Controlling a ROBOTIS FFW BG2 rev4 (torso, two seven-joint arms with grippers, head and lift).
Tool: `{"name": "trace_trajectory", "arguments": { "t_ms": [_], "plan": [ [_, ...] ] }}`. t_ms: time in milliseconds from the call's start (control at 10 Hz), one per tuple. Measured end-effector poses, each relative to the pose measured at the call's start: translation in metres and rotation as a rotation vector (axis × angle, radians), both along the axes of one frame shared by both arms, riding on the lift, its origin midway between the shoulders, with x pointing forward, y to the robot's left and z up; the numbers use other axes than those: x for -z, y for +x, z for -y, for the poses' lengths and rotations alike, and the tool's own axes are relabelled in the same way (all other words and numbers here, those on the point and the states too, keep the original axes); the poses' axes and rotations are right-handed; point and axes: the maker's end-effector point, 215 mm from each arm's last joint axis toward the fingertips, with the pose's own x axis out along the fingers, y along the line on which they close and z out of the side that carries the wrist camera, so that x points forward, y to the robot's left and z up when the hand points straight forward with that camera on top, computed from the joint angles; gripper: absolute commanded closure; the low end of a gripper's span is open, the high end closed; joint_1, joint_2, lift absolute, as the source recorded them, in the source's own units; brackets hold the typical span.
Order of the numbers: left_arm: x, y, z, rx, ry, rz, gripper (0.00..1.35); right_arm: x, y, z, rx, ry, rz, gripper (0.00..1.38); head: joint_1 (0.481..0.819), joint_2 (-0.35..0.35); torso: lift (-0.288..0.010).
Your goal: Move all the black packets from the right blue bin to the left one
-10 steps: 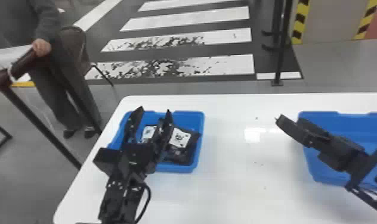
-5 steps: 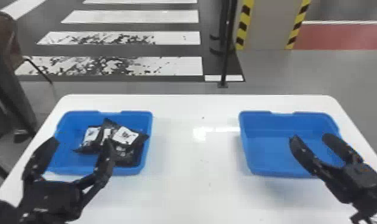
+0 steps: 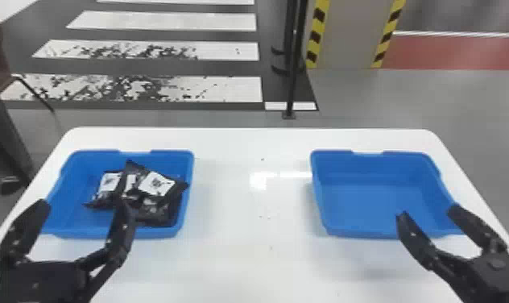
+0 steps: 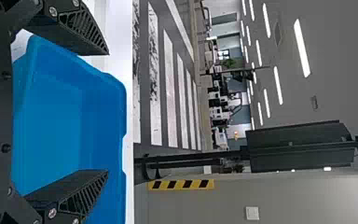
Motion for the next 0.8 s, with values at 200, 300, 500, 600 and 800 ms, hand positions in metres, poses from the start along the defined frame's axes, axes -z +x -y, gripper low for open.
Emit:
{"name": "trace_trajectory", "arguments": {
  "t_ms": [200,300,500,600,800],
  "plan": [
    [0.0,0.003,0.011,0.016,-0.017,-0.001,0.0,0.002,0.001,-0.003,-0.006,-0.002,-0.001,0.14,0.695,-0.049,-0.14],
    [-0.001,0.003,0.012,0.017,-0.02,0.0,0.0,0.001,0.002,-0.004,-0.009,-0.001,0.002,0.14,0.695,-0.048,-0.14],
    [-0.004,0.004,0.015,0.024,-0.036,0.005,0.0,-0.002,0.003,-0.008,-0.012,-0.007,0.009,0.14,0.695,-0.046,-0.14],
    [-0.005,0.004,0.017,0.027,-0.044,0.005,0.0,-0.004,0.004,-0.012,-0.016,-0.012,0.012,0.14,0.695,-0.045,-0.14],
    [-0.005,0.003,0.019,0.033,-0.054,0.006,0.0,-0.009,0.006,-0.021,-0.028,-0.016,0.021,0.14,0.695,-0.034,-0.14]
  ]
}}
